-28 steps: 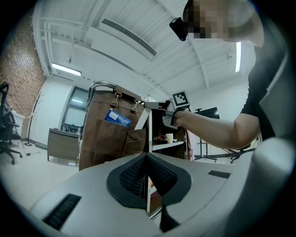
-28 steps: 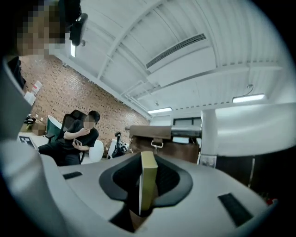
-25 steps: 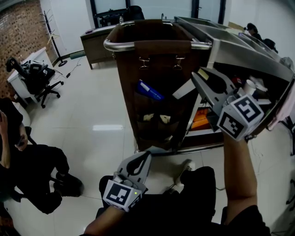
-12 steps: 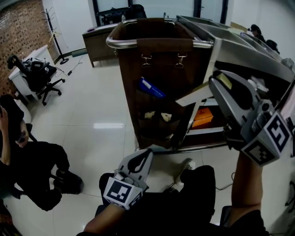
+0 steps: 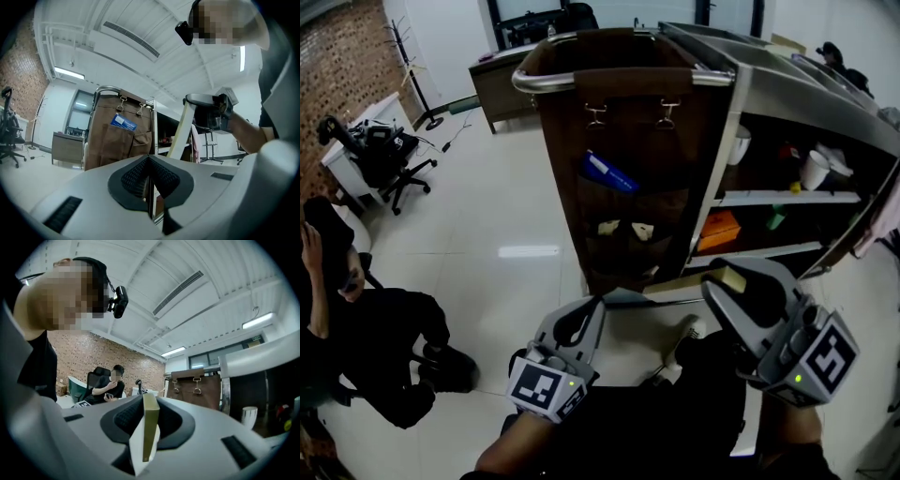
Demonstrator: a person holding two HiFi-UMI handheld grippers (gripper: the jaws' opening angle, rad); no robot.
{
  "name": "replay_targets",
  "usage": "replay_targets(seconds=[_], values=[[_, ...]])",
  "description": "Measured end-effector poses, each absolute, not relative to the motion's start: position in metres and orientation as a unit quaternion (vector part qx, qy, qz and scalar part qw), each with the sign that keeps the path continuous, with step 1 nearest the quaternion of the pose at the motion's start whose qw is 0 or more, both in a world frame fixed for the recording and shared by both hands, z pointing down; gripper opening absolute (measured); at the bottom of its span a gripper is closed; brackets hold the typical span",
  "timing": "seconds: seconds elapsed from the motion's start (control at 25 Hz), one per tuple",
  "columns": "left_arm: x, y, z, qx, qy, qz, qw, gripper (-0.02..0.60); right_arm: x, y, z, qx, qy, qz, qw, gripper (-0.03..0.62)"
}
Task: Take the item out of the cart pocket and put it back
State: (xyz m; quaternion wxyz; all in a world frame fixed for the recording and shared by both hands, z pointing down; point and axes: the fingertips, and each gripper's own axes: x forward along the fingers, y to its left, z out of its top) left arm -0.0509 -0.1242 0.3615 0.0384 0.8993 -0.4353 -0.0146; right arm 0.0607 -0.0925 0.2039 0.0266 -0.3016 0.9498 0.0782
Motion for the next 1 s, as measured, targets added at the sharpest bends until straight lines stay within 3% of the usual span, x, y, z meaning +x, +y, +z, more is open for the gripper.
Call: replay_targets(seconds=[1.0], values=[[-0.043, -0.116, 0.351, 0.908, -0.418, -0.033, 0.019, 0.0, 0.041, -0.097, 0.401, -0.326, 0.939, -0.087, -0.073, 0.087]])
